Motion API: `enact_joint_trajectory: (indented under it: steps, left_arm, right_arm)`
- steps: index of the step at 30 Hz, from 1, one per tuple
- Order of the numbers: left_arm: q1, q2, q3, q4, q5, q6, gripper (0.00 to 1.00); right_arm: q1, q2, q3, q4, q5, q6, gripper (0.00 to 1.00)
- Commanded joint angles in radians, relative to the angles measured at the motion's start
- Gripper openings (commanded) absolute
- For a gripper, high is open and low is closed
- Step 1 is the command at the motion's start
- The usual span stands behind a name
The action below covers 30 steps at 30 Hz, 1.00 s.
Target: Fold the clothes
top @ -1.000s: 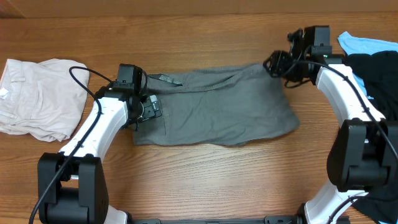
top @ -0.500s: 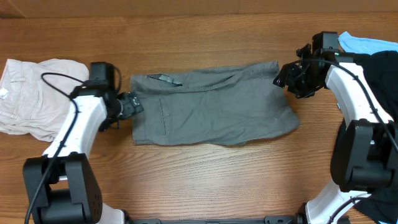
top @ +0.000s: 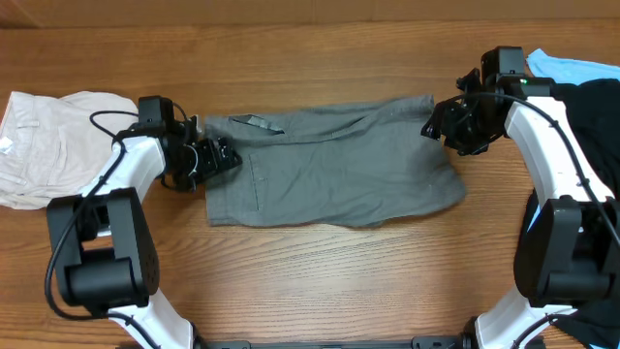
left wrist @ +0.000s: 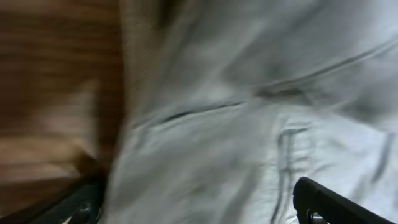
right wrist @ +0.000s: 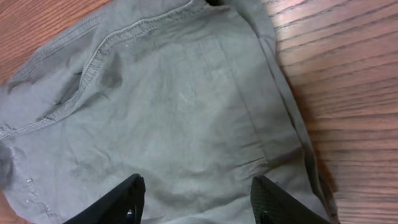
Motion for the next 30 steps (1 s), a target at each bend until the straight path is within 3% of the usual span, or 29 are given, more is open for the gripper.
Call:
enact_joint_trajectory:
  steps: [1, 5, 10, 12, 16, 18, 24, 30]
  left_arm:
    - [-0.008, 0.116, -0.029, 0.003, 0.121, 0.042, 0.95]
    - [-0.026, 0.144, -0.029, 0.011, 0.151, 0.052, 0.63]
    - [-0.016, 0.140, -0.021, -0.019, 0.147, 0.052, 0.07]
    - [-0.002, 0.132, 0.009, -0.078, 0.147, 0.053, 0.04]
    - [0.012, 0.095, 0.140, -0.265, 0.130, 0.099, 0.04]
    - [0.013, 0.072, 0.235, -0.378, 0.100, 0.098, 0.04]
    - [-0.007, 0.028, 0.497, -0.631, 0.101, 0.098, 0.04]
    - [-0.010, 0.013, 0.658, -0.733, 0.201, 0.091, 0.04]
  right_arm:
    - [0.019, -0.030, 0.026, 0.004, 0.005, 0.000, 0.58]
    - [0.062, -0.030, 0.026, 0.003, 0.006, -0.006, 0.58]
    - [0.139, -0.029, 0.025, -0.010, 0.023, -0.021, 0.59]
    - [0.171, -0.027, 0.024, -0.012, 0.021, -0.024, 0.55]
    - [0.241, -0.010, 0.017, -0.009, 0.021, -0.023, 0.18]
    - [0.278, 0.000, 0.000, 0.007, 0.016, -0.017, 0.10]
    - [0.396, 0.051, -0.059, 0.112, -0.032, 0.028, 0.08]
    - [0.504, 0.176, -0.087, 0.235, -0.202, 0.054, 0.06]
